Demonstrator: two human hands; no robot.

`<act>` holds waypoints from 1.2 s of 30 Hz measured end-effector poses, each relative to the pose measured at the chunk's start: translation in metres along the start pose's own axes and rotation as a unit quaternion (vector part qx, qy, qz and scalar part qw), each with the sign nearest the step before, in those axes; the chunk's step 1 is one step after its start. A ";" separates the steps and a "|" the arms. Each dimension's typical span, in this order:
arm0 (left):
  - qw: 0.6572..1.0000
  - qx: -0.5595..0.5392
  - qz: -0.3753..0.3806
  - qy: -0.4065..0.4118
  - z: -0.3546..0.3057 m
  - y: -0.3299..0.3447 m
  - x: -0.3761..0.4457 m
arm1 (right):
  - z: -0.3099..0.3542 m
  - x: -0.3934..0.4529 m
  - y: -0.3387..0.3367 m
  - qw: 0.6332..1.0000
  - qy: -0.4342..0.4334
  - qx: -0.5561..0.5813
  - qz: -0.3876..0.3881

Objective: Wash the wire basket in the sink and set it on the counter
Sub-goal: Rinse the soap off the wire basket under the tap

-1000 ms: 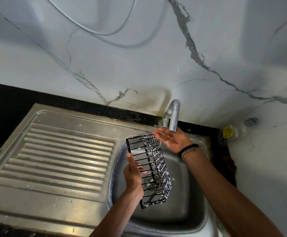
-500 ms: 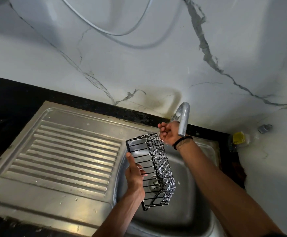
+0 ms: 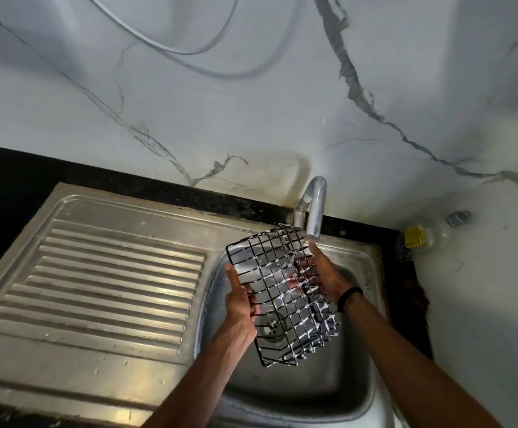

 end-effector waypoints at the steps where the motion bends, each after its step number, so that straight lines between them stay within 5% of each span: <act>1: 1.000 0.011 0.015 0.000 -0.001 0.003 0.004 | -0.001 -0.004 0.000 1.000 0.000 0.011 0.016; 13: 0.976 0.143 0.125 0.111 -0.007 0.024 0.022 | -0.036 -0.005 -0.019 0.985 -0.042 0.162 0.044; 23: 0.981 0.012 0.123 0.149 -0.031 0.005 0.032 | 0.007 -0.015 -0.004 0.981 -0.156 0.115 0.018; 36: 0.986 -0.024 0.130 0.099 -0.018 -0.006 0.028 | -0.010 -0.032 0.006 0.977 -0.177 0.114 0.027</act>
Point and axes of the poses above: each hand's wrist, its own x-axis towards the middle knuckle, its own y-axis out of the palm, z = x × y, the point moved 8 cm from there along x, towards the middle knuckle, and after that the axes turned 14 degrees about y, right-handed, at the moved point
